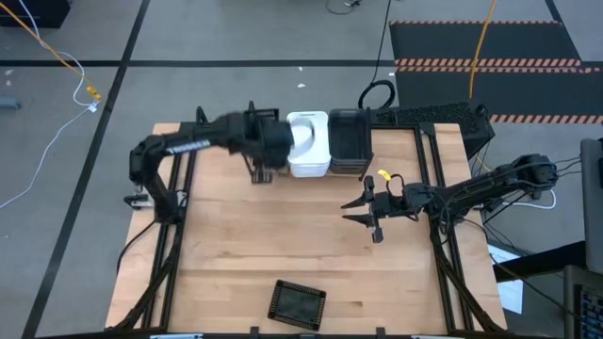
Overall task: Stack baskets on shelf by color
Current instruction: Stack the left black bin into the black bin on the shelf
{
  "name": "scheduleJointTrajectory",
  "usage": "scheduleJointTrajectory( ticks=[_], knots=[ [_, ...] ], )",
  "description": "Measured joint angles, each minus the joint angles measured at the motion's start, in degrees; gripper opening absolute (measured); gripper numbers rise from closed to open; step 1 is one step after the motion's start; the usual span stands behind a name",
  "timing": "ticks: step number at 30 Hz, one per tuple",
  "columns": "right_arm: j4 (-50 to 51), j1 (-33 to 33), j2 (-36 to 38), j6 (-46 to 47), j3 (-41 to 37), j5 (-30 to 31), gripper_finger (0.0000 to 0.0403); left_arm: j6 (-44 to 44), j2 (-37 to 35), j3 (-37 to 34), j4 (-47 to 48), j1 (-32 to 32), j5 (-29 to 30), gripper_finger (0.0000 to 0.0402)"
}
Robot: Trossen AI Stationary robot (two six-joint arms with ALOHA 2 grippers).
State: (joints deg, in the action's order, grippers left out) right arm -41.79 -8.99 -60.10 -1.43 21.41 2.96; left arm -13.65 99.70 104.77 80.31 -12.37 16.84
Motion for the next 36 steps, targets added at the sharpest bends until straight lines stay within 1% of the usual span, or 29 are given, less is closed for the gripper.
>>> scheduleJointTrajectory(
  ticks=[3, 6, 11, 14, 17, 23, 25, 30, 33, 36],
  knots=[
    [0.91, 0.0, 0.0, -0.39, 0.0, 0.01, 0.011, -3.55, 0.18, 0.0, -4.75, -5.3, -5.95, 0.0009],
    [1.8, 0.0, 0.0, -0.57, 0.0, -0.02, 0.011, -6.47, 0.52, -0.04, -5.92, -8.12, -9.11, 0.0015],
    [1.38, 0.0, 0.0, -0.33, 0.0, -0.04, 0.011, -11.1, 1.28, -2.28, -7.07, -9.24, -9.84, 0.0007],
    [1.32, 0.0, 0.0, -0.33, 0.0, -0.04, 0.011, -12.19, 1.15, -5.75, -10.14, -9.1, -9.88, 0.0015],
    [1.34, 0.0, 0.0, -0.33, 0.0, -0.04, 0.011, -11.53, 1.24, -9.53, -11.74, -8.92, -9.92, 0.0021],
    [1.32, 0.0, 0.0, -0.31, 0.0, -0.04, 0.011, -8.65, 1.22, -14.58, -16.97, -8.84, -9.96, 0.0007],
    [1.32, 0.0, 0.0, -0.31, 0.0, -0.04, 0.011, -8.43, 1.2, -15.4, -18.37, -8.75, -10.98, 0.0012],
    [1.32, 0.0, 0.0, -0.31, 0.0, -0.05, 0.011, -6.67, 1.18, -18.71, -22.0, -8.75, -11.85, 0.0045],
    [1.32, 0.0, 0.0, -0.28, 0.0, -0.06, 0.011, -6.77, 1.18, -20.78, -24.0, -8.75, -11.8, 0.0051],
    [1.32, 0.0, 0.0, -0.03, 0.0, -0.06, 0.011, -6.77, 1.2, -21.27, -25.21, -8.75, -10.25, 0.0052]
  ],
)
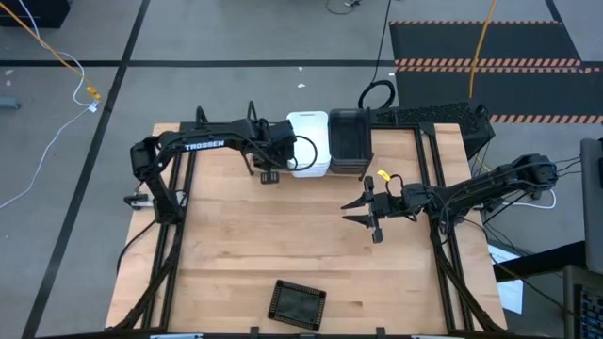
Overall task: Stack baskets on shelf by color
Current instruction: Stack the left black bin into the black bin on the shelf, then stack the black bin into the black bin on the shelf
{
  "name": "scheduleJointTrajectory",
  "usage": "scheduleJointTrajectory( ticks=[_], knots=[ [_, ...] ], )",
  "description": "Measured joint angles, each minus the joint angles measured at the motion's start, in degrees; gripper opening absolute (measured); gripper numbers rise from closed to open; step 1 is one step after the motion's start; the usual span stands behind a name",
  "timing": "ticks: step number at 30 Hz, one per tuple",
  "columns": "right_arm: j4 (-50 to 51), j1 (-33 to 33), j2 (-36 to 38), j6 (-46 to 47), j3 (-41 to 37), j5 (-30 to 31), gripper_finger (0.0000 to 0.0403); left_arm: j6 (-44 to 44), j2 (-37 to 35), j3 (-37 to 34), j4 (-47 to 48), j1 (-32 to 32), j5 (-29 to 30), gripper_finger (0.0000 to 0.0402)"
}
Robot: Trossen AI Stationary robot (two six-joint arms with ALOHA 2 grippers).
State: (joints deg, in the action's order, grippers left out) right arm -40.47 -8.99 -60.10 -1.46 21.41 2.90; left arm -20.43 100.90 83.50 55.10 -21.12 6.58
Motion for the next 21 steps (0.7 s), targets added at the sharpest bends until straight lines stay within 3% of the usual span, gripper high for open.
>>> scheduleJointTrajectory(
  ticks=[9, 14, 21],
  knots=[
    [-0.28, 0.0, 0.0, 0.43, 0.0, 0.0, 0.011, 2.26, -1.74, 1.9, 0.49, 1.8, 3.98, 0.0056],
    [-1.35, 0.0, 0.0, 1.21, 0.0, 0.0, 0.011, 7.65, -5.11, 4.07, 3.92, 5.27, 4.98, 0.0087],
    [-0.79, 0.0, -0.02, 3.44, 0.0, -0.1, 0.011, 8.47, -8.43, 4.24, 6.18, 17.96, -5.21, 0.0113]
  ],
)
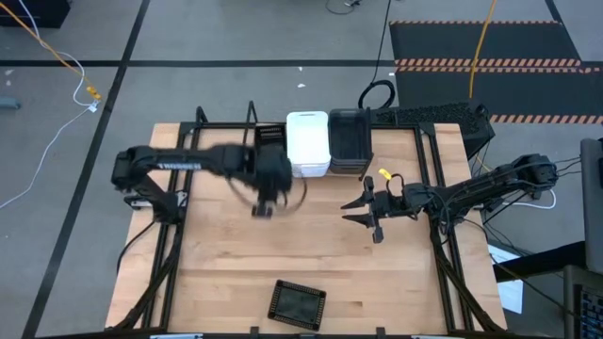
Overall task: Stack baskets on shelf by color
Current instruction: Stack the black bin into the black bin on the shelf
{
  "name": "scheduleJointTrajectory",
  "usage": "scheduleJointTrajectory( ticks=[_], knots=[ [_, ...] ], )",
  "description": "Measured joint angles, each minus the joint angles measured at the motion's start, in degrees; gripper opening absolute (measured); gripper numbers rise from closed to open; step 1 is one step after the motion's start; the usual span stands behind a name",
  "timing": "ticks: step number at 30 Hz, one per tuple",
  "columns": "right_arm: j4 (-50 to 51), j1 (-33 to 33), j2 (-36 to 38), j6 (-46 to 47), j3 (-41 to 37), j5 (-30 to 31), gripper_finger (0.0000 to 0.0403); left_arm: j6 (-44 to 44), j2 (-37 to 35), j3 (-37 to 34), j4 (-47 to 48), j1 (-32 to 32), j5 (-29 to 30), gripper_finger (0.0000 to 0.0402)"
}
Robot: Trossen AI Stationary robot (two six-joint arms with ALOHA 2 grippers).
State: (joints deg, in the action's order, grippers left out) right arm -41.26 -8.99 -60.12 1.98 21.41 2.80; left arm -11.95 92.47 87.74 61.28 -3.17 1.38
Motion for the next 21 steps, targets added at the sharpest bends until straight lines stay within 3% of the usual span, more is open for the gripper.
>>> scheduleJointTrajectory(
  ticks=[11, 21],
  knots=[
    [-1.33, -0.2, 0.0, 6.36, 0.0, -1.34, 0.011, -16.41, 7.78, 0.0, -7.82, 26.27, -1.07, 0.0098],
    [-2.38, -0.26, 0.0, 7.12, 0.0, -1.45, 0.0109, -23.59, 15.79, -0.02, -12.62, 35.12, 4.31, 0.0097]
  ],
)
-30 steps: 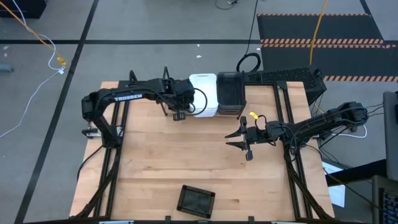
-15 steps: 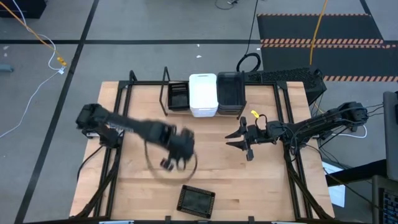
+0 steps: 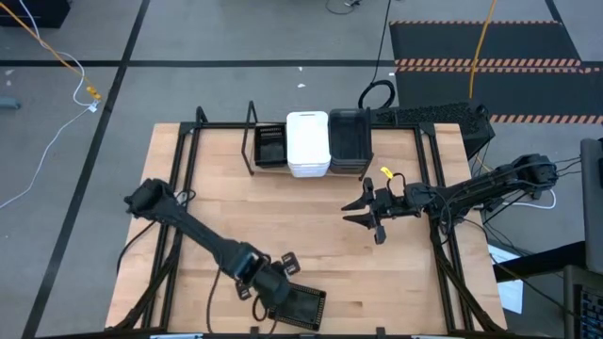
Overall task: Stack baskets on shelf by color
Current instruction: Stack the black bin into the black bin on the shelf
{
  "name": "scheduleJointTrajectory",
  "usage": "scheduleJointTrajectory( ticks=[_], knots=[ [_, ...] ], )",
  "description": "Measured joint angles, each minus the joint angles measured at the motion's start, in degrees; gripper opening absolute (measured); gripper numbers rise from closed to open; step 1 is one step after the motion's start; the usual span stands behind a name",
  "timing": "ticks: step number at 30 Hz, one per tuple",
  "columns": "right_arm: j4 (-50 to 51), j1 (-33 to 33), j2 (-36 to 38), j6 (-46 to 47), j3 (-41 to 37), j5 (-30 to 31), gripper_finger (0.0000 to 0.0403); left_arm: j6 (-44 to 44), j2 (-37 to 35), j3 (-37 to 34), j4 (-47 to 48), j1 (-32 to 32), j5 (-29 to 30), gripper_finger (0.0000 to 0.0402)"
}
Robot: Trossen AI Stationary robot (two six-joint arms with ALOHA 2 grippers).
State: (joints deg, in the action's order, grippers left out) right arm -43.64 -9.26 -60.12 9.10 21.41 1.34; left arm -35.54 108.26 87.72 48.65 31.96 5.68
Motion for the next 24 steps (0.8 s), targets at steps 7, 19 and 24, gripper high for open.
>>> scheduleJointTrajectory(
  ticks=[7, 19, 24],
  knots=[
    [0.13, -0.22, 0.0, 0.69, 0.0, 0.0, 0.0109, -4.51, 4.43, 0.0, 0.77, 3.56, 3.31, 0.0097],
    [0.15, -0.22, 0.0, 0.71, 0.0, 0.02, 0.0109, -5.79, 5.78, 0.0, -2.45, 4.35, 3.7, 0.0097],
    [0.15, -0.22, 0.0, 0.71, 0.0, -0.11, 0.0109, -4.42, 5.86, 0.0, -4.19, 3.57, 0.36, 0.0097]
  ],
)
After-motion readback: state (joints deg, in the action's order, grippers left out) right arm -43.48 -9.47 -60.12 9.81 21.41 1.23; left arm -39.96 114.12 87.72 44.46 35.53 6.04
